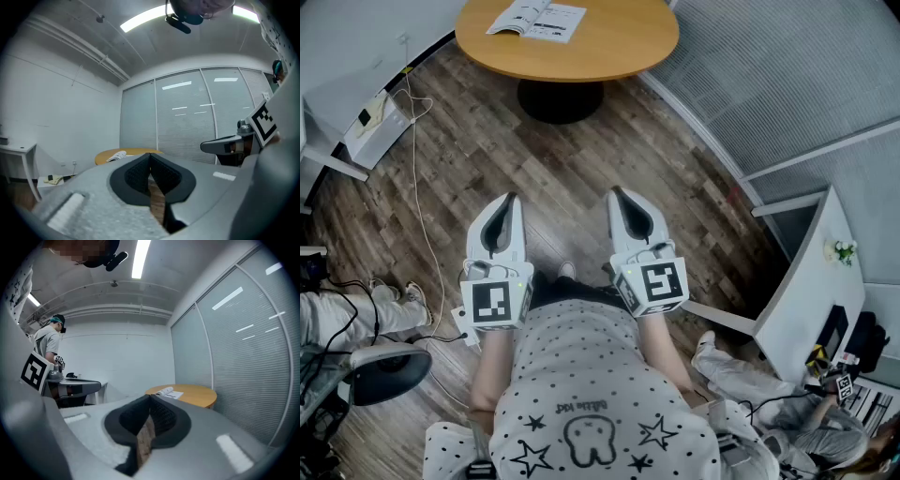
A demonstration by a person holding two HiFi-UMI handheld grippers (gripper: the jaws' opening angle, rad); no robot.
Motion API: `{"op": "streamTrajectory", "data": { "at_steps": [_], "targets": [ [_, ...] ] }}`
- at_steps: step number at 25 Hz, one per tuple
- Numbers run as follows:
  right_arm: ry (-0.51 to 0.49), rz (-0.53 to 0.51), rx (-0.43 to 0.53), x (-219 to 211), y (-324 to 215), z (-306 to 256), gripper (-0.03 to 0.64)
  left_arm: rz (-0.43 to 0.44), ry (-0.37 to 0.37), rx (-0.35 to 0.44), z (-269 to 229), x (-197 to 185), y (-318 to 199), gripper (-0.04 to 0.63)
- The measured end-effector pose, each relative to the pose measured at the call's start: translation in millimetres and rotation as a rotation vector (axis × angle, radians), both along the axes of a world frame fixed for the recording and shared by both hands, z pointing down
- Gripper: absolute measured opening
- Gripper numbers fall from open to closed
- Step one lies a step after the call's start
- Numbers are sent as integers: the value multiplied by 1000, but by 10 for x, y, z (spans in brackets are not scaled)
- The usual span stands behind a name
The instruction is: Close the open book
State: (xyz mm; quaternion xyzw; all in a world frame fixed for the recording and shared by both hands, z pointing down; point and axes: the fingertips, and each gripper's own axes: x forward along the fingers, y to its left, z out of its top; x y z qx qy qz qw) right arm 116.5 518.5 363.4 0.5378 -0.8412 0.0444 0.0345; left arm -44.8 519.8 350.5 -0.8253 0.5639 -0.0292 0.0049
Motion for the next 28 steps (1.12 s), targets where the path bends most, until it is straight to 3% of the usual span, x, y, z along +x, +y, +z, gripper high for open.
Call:
{"op": "streamTrajectory", "data": {
  "at_steps": [20,25,28],
  "targets": [
    [-20,-19,21,116,-80,-63,5,12,-4,-9,-17,108,-64,11],
    [-26,-18,11,140,-73,8,5,25,64,-59,118,124,-64,9],
    [-32,-17,0,150,-25,-11,5,47,57,-75,79,198,-96,9]
  ]
}}
